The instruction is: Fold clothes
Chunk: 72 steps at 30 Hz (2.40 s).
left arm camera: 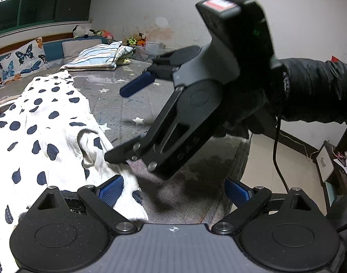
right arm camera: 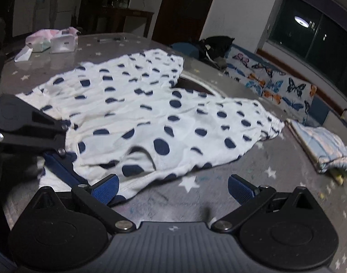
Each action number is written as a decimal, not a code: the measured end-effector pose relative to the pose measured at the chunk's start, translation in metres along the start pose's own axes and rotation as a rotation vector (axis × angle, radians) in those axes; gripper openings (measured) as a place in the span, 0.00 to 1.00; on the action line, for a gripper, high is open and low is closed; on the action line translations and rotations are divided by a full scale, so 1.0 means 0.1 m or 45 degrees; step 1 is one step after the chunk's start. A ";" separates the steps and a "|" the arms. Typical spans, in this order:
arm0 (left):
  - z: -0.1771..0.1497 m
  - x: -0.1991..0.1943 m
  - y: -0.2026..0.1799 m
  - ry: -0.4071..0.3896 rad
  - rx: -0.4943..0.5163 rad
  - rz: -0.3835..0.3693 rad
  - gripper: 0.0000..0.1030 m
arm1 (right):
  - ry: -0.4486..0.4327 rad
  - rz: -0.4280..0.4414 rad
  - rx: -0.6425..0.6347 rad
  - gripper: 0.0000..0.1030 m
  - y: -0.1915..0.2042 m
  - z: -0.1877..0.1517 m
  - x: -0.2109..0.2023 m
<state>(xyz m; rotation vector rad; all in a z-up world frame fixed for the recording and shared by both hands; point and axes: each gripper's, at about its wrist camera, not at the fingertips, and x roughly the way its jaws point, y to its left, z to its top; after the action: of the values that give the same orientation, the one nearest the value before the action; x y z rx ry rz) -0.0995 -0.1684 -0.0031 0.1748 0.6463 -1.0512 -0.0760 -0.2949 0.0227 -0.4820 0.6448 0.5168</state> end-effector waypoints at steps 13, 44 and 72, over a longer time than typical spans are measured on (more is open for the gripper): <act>0.00 -0.01 -0.01 0.002 0.007 0.005 0.94 | -0.083 -0.050 0.099 1.00 -0.06 0.06 -0.09; -0.02 0.00 -0.03 0.000 0.013 0.008 0.94 | -0.189 -0.316 -0.150 1.00 0.11 0.12 0.41; -0.03 -0.03 -0.02 -0.015 0.011 -0.002 0.95 | -0.088 -0.142 -0.180 1.00 0.06 0.08 -0.12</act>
<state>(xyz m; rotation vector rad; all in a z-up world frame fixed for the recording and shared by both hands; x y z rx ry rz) -0.1030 -0.1659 -0.0040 0.1753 0.6316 -1.0560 -0.0837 -0.2895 0.0349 -0.6274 0.5140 0.4730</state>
